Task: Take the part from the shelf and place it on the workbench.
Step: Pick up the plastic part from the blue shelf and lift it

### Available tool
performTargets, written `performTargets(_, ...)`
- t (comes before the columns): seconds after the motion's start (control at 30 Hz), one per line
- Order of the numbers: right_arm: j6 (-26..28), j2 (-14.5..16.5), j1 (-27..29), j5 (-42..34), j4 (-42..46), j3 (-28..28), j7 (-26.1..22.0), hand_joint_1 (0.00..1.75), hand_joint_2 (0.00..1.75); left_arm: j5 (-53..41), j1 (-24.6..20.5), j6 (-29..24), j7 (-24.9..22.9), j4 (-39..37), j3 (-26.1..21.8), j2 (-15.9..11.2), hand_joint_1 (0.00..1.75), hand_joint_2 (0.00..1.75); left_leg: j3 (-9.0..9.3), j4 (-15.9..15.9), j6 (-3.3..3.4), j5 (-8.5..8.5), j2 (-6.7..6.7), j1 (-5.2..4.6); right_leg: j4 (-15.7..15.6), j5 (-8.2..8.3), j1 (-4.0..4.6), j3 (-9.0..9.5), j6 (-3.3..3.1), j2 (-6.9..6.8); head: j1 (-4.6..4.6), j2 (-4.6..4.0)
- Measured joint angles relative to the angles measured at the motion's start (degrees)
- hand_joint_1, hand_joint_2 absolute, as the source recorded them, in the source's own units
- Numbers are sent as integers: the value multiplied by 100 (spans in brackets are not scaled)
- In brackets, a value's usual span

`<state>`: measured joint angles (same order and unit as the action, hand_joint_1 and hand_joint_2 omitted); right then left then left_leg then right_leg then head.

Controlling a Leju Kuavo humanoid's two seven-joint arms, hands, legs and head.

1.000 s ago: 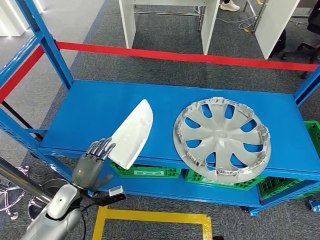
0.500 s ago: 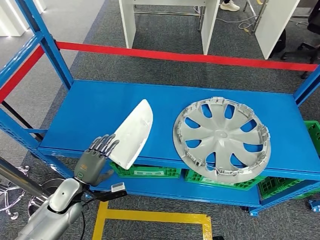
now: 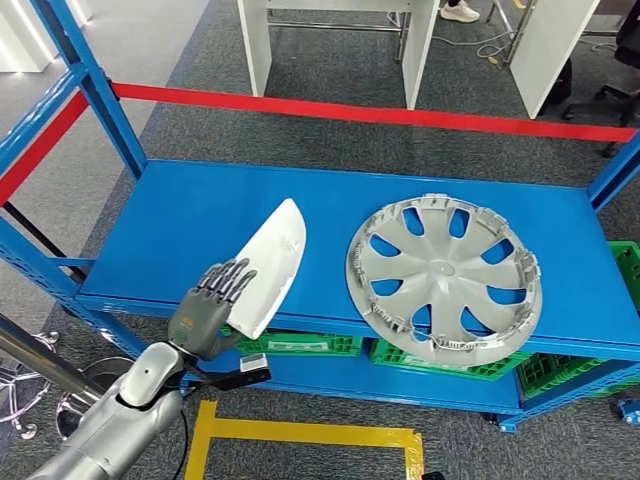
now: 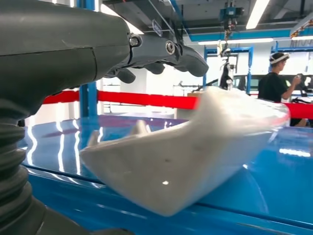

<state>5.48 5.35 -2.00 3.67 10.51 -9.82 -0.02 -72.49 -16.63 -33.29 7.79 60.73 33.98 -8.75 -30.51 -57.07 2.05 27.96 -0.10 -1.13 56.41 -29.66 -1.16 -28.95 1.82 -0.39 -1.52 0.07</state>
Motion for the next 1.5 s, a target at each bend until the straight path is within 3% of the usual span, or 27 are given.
performTargets(0.17, -5, -2, -2, 9, 0, -21, 0, 0, 0, 58, -144, 0, 39, -206, 72, 128, 1, 175, 0, 0, 0, 0, 0, 0, 0, 0, 0, 0, 0, 0, -1, 0)
performTargets(0.2, -7, -2, -2, 8, 0, -22, -1, 0, 0, 75, -166, -1, 49, -240, 84, 151, 31, 175, 0, 0, 0, 0, 0, 0, 0, 0, 0, 0, 0, 0, -1, 0)
performTargets(0.3, -8, -2, -3, 7, 0, -22, -9, 0, 0, 158, -214, -10, 81, -333, 109, 213, 161, 175, 0, 0, 0, 0, 0, 0, 0, 0, 0, 0, 0, 0, -1, 0)
performTargets(0.33, -8, -2, -3, 7, 0, -22, -12, 0, 0, 200, -227, -15, 95, -368, 115, 235, 175, 175, 0, 0, 0, 0, 0, 0, 0, 0, 0, 0, 0, 0, -1, 0)
performTargets(1.03, 16, -2, -31, 74, 0, -20, -23, 0, 0, 661, -358, -94, 252, -738, 237, 520, 175, 175, 0, -1, 0, 0, 0, 0, 0, 0, 0, 2, 0, 0, 0, 0)
performTargets(1.17, 18, -2, -39, 91, 0, -19, -14, 0, 0, 714, -368, -101, 260, -741, 237, 528, 175, 0, 0, -1, 0, 0, 0, 0, 0, 1, 0, 2, 1, 0, -1, 0)
performTargets(1.5, 19, -2, -53, 107, 0, -19, -7, 0, 0, 369, -424, -337, 123, -519, 228, 411, 175, 0, 0, -1, 0, 0, 0, 0, 1, 1, 0, 1, 1, 0, -1, 0)
